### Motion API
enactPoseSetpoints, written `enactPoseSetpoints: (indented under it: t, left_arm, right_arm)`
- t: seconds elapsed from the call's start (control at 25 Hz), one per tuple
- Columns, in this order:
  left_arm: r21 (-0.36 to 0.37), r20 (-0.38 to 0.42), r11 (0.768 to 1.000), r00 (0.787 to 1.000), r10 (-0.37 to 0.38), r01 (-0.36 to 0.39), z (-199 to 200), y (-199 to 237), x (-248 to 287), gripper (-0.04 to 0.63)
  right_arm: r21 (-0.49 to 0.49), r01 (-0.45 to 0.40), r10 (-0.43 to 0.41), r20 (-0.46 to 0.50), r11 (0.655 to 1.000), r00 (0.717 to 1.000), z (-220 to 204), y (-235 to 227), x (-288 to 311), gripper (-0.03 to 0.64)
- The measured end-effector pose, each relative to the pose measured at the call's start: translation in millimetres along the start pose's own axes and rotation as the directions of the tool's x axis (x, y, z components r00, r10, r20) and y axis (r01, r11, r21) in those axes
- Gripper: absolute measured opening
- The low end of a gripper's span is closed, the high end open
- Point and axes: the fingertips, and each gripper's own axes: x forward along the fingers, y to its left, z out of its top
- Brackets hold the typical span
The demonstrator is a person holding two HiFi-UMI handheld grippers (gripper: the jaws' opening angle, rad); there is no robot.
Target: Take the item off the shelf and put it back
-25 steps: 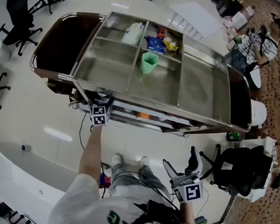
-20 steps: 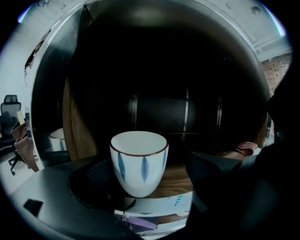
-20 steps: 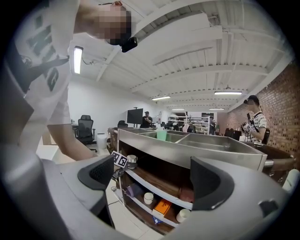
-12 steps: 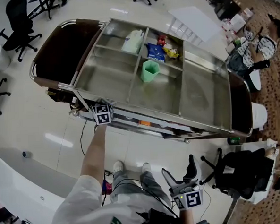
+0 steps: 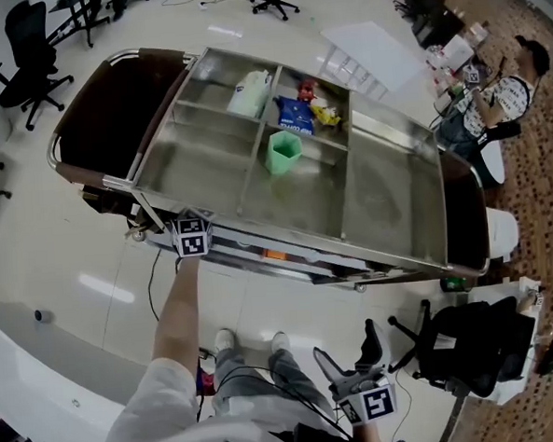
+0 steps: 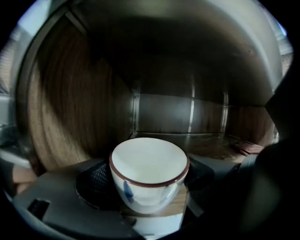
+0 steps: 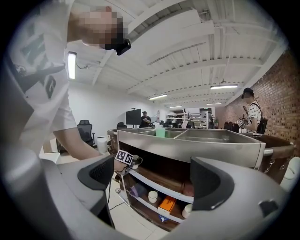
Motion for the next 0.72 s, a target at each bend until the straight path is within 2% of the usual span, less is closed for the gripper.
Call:
enactPoseSetpoints:
  t: [0.16, 0.44, 0.56, 0.72]
  left_arm:
    - [0.010, 0.031, 0.998, 0.998, -0.057, 0.057, -5.5, -25.4, -21.4, 0.388]
    - [0.020, 0.078, 0.999, 0.996, -0.050, 0.049, -7.1, -36.4, -54.9, 0.388]
    - [0.027, 0.082, 0.997, 0.994, -0.071, 0.069, -2.0, -54.3, -80.4, 0.388]
    - [0.048, 0.085, 0.991, 0.988, -0.126, 0.122, 9.7, -80.6, -122.3, 0.388]
  right_arm:
    - [-0.012, -0.034, 0.034, 0.011, 0.999, 0.999, 3.3, 0.8, -0.1, 0.520]
    - [-0.019, -0.063, 0.064, 0.067, 0.998, 0.996, 5.6, -5.5, 0.0, 0.520]
    - [-0.005, -0.079, 0.079, 0.077, 0.997, 0.994, 7.5, -8.2, -6.5, 0.520]
    - [0.008, -0.090, 0.088, 0.139, 0.996, 0.986, 12.6, -18.4, -9.8, 0.520]
